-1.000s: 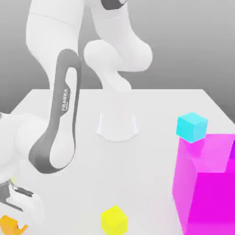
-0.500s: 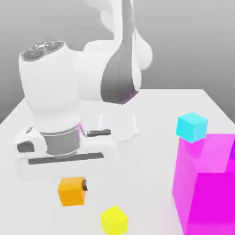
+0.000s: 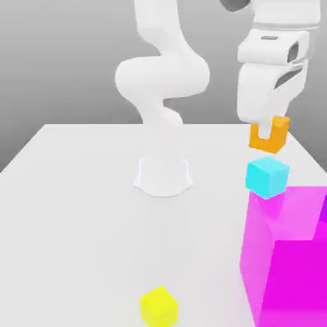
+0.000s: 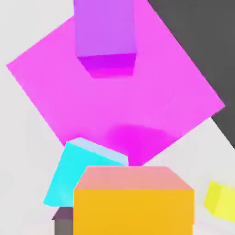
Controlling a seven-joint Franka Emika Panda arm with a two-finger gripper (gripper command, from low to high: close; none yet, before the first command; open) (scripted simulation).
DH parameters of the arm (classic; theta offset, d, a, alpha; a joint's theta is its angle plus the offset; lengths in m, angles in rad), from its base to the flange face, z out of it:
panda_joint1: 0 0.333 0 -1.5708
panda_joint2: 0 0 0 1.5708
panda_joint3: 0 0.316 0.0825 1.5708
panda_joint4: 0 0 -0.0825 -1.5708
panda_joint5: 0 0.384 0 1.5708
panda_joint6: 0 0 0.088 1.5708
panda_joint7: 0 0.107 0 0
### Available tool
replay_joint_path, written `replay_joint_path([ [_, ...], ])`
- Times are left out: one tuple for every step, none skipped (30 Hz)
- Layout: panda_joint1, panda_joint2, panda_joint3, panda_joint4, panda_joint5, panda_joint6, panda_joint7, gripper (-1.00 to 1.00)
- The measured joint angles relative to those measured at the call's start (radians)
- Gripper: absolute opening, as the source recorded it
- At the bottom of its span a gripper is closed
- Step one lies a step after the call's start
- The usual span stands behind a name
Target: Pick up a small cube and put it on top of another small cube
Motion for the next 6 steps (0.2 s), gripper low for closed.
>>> replay_joint_path([
  [0.002, 0.011, 0.005, -0.025, 0.000, 0.036, -0.001, -1.00],
  [0.002, 0.026, 0.009, -0.050, 0.001, 0.075, -0.002, -1.00],
  [0.001, 0.035, 0.012, -0.066, 0.001, 0.100, -0.003, 1.00],
  [0.001, 0.035, 0.012, -0.066, 0.001, 0.100, -0.003, 1.00],
  [0.001, 0.035, 0.012, -0.066, 0.001, 0.100, -0.003, 1.00],
  [0.001, 0.035, 0.012, -0.066, 0.001, 0.100, -0.003, 1.00],
])
